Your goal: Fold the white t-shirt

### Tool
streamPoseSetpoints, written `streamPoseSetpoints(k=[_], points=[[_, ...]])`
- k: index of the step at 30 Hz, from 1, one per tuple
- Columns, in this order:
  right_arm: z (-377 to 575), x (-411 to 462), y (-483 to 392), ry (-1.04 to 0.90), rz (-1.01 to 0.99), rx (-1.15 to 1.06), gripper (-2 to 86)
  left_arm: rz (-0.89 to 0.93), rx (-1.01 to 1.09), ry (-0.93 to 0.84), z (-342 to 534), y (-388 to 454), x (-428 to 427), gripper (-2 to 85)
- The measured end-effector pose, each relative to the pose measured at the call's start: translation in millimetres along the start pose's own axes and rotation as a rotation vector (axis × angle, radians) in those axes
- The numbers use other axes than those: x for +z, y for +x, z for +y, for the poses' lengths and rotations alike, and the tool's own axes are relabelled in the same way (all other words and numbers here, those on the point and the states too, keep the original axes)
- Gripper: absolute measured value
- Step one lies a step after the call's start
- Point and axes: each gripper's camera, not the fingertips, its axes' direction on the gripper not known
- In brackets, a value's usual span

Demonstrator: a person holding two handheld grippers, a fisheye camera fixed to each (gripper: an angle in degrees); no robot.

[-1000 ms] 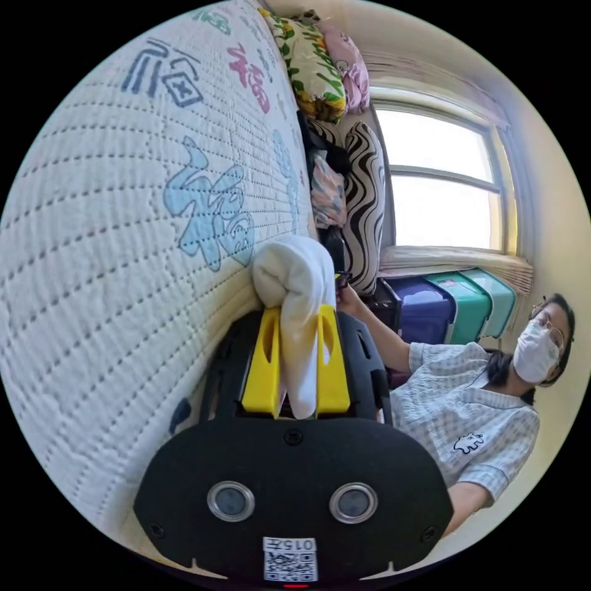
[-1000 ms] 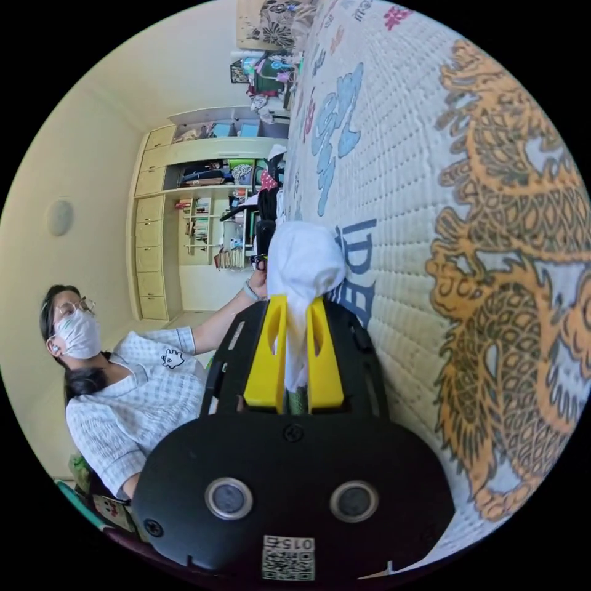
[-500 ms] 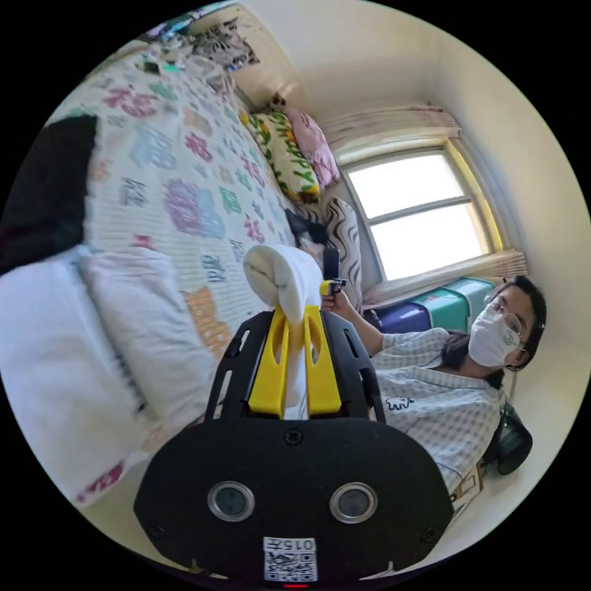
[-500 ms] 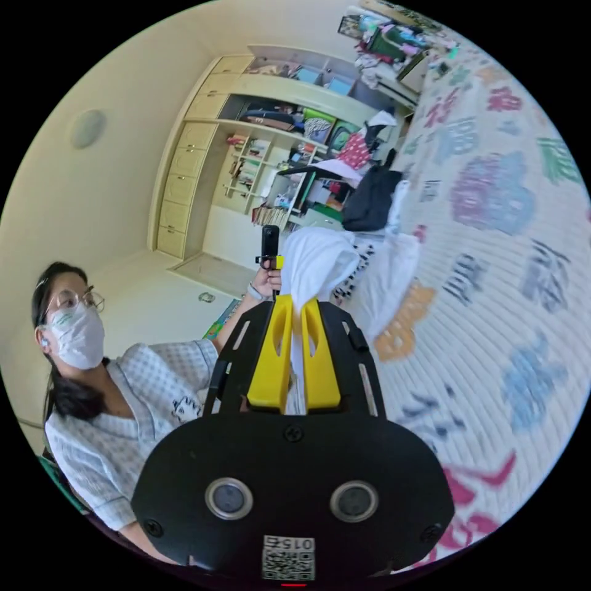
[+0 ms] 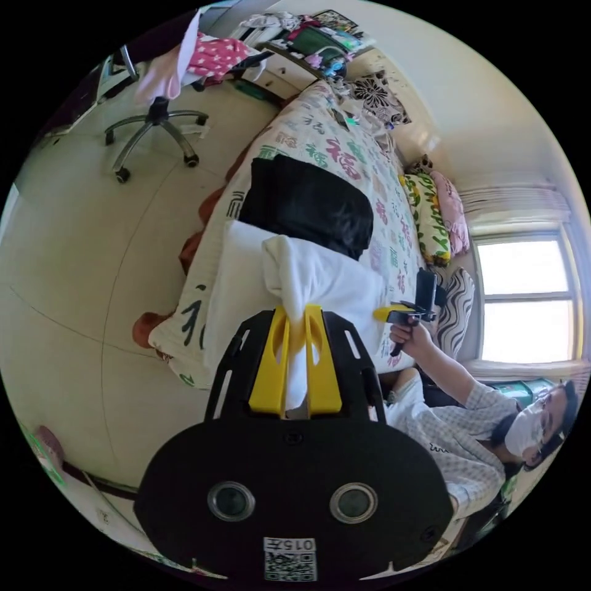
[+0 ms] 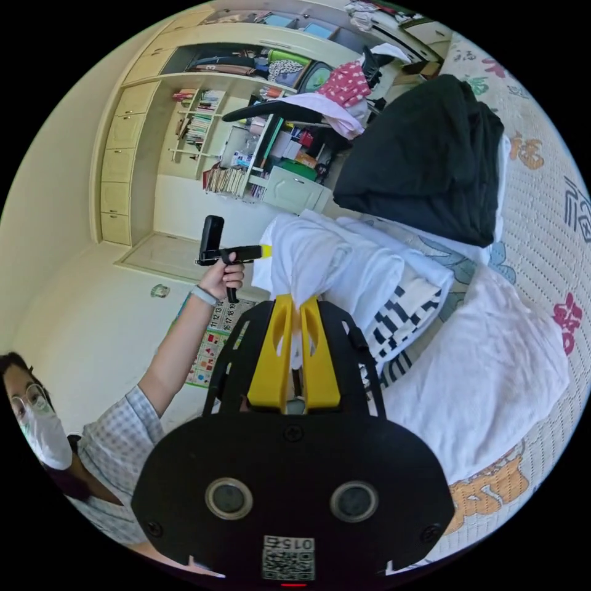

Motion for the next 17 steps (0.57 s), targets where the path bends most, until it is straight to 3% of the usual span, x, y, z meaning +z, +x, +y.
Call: streamPoseSetpoints(k=[6,9,13,15,17], points=[[1.6,4.0,33.8,-0.012,0.033,-0.041,3.7,-0.132,0.036,0.172,43.3,12.1,-35.8,8.2],[15.2,-16.6,54.5,0.033,0.079,-0.034,6.3,-0.137,0.064,0.352,95.3,30.6,-60.5,8.6],[32.5,-39.8,84.9,0.073,0.15,0.017,8.3,0.086,0.02,0.628,200.8,65.2,-38.9,9.0],[39.1,-43.1,98.3,0.085,0.139,0.056,8.6,0.188,-0.062,0.67,238.8,77.6,-4.2,9.3],[45.3,-40.6,108.9,0.089,0.13,0.088,8.7,0.405,-0.202,0.673,273.2,92.1,51.8,10.3]])
